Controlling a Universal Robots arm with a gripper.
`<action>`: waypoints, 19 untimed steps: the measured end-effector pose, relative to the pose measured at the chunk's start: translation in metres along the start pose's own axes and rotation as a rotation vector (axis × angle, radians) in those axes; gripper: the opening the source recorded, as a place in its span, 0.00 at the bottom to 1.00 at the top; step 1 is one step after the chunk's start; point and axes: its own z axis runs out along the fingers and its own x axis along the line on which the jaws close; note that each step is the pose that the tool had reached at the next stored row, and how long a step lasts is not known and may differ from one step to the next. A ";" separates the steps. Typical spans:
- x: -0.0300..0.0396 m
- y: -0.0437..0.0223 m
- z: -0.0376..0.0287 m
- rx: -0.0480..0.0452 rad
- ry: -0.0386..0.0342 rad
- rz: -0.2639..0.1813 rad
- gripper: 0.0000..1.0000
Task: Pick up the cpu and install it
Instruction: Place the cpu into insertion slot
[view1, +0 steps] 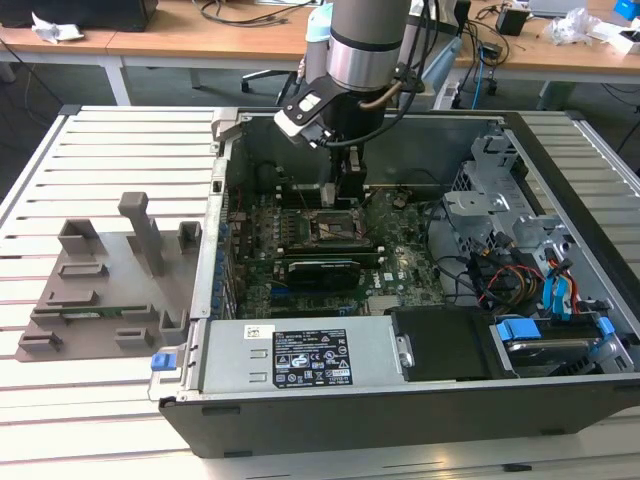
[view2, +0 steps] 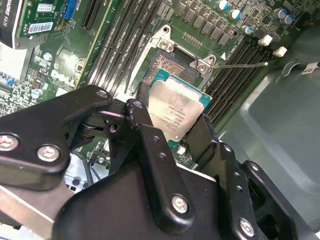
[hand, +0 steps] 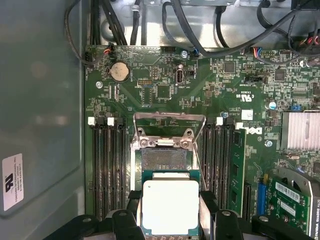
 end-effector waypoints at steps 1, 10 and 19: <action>0.0000 0.0000 0.0000 0.0001 0.0002 0.004 0.55; 0.0000 0.0000 0.0001 0.0007 0.0026 0.068 0.55; 0.0000 0.0000 0.0001 0.0012 0.0044 0.115 0.55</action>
